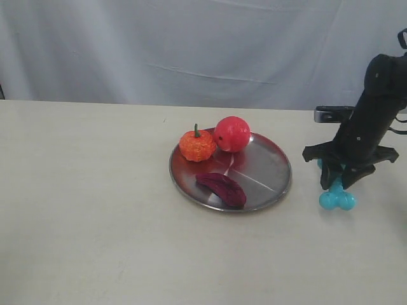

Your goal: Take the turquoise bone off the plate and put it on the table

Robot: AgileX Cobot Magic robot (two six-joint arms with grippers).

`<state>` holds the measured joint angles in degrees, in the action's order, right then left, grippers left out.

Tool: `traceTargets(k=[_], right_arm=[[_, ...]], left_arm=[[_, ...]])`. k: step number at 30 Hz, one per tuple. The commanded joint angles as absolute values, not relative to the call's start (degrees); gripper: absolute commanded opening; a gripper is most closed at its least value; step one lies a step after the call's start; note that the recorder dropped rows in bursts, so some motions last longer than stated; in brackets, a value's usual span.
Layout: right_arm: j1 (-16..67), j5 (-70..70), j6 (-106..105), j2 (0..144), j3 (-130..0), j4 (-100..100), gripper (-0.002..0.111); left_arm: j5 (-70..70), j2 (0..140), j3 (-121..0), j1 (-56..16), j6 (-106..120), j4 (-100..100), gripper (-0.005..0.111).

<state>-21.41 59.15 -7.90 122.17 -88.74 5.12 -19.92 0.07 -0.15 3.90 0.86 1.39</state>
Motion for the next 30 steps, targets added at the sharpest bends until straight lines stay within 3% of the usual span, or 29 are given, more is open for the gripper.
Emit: traceTargets(k=[1,6,7,11,12,18,26,30], right_arm=[[-21.7,57.0,-8.7,121.9,-88.6,7.7,0.000],[-21.7,55.8,-9.5,121.9,-88.6,9.1,0.001],[-21.7,55.6,-9.5,121.9,-88.6,9.1,0.008],[-21.7,55.3,-9.4,121.9,-88.6,9.1,0.052],[-21.7,55.0,-9.2,121.9,-88.6,9.1,0.054],[-21.7,54.4,-7.2,121.0,-88.6,9.1,0.041],[-21.7,54.3,-7.4,110.7,-88.6,8.8,0.000],[-21.7,52.3,-7.4,101.4,-88.6,8.4,0.000]], left_arm=[[-19.6,0.0,0.0,3.5,0.6,1.5,0.000],[-19.6,0.0,0.0,3.5,0.6,1.5,0.000],[-19.6,0.0,0.0,3.5,0.6,1.5,0.000],[-19.6,0.0,0.0,3.5,0.6,1.5,0.000],[-19.6,0.0,0.0,3.5,0.6,1.5,0.000],[-19.6,0.0,0.0,3.5,0.6,1.5,0.000],[-19.6,0.0,0.0,3.5,0.6,1.5,0.000],[-19.6,0.0,0.0,3.5,0.6,1.5,0.000]])
